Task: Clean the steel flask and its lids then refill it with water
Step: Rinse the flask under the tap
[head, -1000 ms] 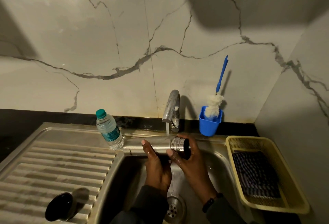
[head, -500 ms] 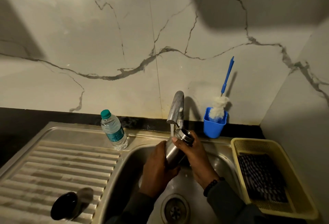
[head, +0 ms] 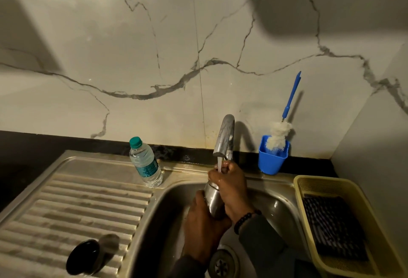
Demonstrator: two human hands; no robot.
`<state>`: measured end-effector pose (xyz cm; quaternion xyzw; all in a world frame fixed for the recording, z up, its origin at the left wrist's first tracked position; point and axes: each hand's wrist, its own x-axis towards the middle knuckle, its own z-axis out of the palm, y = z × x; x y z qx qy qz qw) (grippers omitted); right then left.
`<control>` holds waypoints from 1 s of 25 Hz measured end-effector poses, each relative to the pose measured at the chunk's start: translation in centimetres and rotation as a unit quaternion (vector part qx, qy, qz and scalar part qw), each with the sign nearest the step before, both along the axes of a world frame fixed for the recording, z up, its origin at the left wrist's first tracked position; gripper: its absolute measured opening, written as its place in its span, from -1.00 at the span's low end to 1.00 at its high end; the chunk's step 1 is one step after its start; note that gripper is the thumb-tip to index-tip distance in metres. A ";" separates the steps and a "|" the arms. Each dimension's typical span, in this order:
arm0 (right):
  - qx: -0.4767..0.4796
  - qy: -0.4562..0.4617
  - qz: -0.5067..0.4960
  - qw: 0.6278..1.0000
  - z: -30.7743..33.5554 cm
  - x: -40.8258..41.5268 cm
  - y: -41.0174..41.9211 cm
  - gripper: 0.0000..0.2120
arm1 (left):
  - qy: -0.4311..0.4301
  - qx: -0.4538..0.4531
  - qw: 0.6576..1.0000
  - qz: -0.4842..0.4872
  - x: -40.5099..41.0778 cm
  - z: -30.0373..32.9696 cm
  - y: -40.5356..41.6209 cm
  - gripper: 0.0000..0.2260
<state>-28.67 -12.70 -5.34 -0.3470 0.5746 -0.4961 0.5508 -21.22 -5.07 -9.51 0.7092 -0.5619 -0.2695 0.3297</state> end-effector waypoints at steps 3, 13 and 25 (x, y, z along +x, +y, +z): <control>0.019 -0.119 -0.020 0.993 -0.2 -0.7 0.8 -0.69 | 0.043 0.002 0.997 -0.065 1.3 0.3 -0.6 -0.38; -0.124 -0.014 0.107 0.986 -1.3 -0.6 3.2 -0.78 | 0.160 0.011 0.975 -0.152 3.6 -1.4 -1.6 -0.32; -0.139 0.054 0.113 0.982 0.7 -1.8 2.4 -0.68 | 0.088 -0.077 0.985 -0.130 1.5 -0.7 -3.0 -0.50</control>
